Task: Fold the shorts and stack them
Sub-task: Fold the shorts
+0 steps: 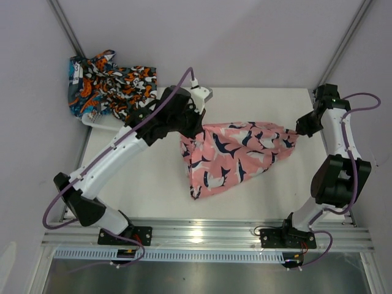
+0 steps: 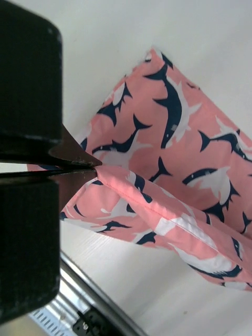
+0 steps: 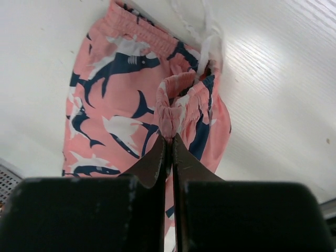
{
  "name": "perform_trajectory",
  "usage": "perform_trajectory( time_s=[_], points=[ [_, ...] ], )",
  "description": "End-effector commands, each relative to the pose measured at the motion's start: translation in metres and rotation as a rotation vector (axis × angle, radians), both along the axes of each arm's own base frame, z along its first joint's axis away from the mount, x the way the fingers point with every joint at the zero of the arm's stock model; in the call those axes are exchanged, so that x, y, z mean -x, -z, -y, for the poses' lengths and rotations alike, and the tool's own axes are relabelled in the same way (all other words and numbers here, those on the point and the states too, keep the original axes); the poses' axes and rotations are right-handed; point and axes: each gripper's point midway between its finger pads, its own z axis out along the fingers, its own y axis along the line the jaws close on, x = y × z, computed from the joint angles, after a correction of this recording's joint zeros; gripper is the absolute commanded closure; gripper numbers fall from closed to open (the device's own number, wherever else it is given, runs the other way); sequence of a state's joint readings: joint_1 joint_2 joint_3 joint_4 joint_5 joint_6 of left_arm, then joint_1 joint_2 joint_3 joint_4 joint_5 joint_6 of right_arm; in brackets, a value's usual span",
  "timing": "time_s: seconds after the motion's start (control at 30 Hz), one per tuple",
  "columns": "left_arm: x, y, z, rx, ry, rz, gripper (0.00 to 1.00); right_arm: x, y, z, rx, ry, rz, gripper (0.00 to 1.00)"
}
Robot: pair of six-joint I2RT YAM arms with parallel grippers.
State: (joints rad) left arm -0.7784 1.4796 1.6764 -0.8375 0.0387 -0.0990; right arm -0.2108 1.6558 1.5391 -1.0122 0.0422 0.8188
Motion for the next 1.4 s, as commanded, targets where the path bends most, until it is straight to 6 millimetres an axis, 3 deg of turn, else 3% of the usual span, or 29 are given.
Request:
perform_trajectory(
  time_s=[0.0,0.47,0.5,0.53,0.67,0.77,0.9,1.0,1.03,1.13,1.3,1.37],
  points=[
    [-0.026,-0.021,-0.012,-0.002,0.001,0.063,1.00,-0.025,-0.009,0.000,-0.015,0.027,0.036,1.00],
    [-0.120,0.016,-0.028,-0.038,-0.103,0.039,1.00,-0.104,-0.005,-0.003,-0.016,0.038,0.051,1.00],
    [-0.126,0.018,-0.032,-0.038,-0.117,0.033,1.00,-0.109,0.007,-0.004,-0.015,0.035,0.022,1.00],
    [-0.132,0.020,-0.033,-0.040,-0.124,0.032,1.00,-0.119,0.000,-0.005,-0.013,0.030,0.049,1.00],
    [-0.159,0.044,-0.040,-0.063,-0.164,0.010,1.00,-0.140,0.013,-0.014,-0.033,0.021,0.057,1.00],
    [-0.176,0.050,-0.050,-0.055,-0.198,0.006,1.00,-0.158,0.019,-0.020,-0.056,0.022,0.103,1.00],
    [-0.192,0.056,-0.060,-0.053,-0.222,0.016,1.00,-0.181,0.013,-0.027,-0.106,0.022,0.194,1.00],
    [-0.203,0.050,-0.065,-0.055,-0.240,0.045,1.00,-0.190,0.007,-0.028,-0.119,0.030,0.238,1.00],
    [-0.207,0.039,-0.065,-0.046,-0.247,0.069,1.00,-0.190,0.006,-0.028,-0.119,0.031,0.241,1.00],
    [-0.213,0.038,-0.067,-0.067,-0.262,0.071,1.00,-0.193,0.000,-0.028,-0.121,0.031,0.263,1.00],
    [-0.228,0.048,-0.074,-0.109,-0.309,0.103,1.00,-0.205,-0.005,-0.034,-0.152,0.011,0.323,1.00],
    [-0.239,0.061,-0.079,-0.144,-0.343,0.107,1.00,-0.209,0.002,-0.038,-0.175,0.010,0.332,1.00]
  ],
)
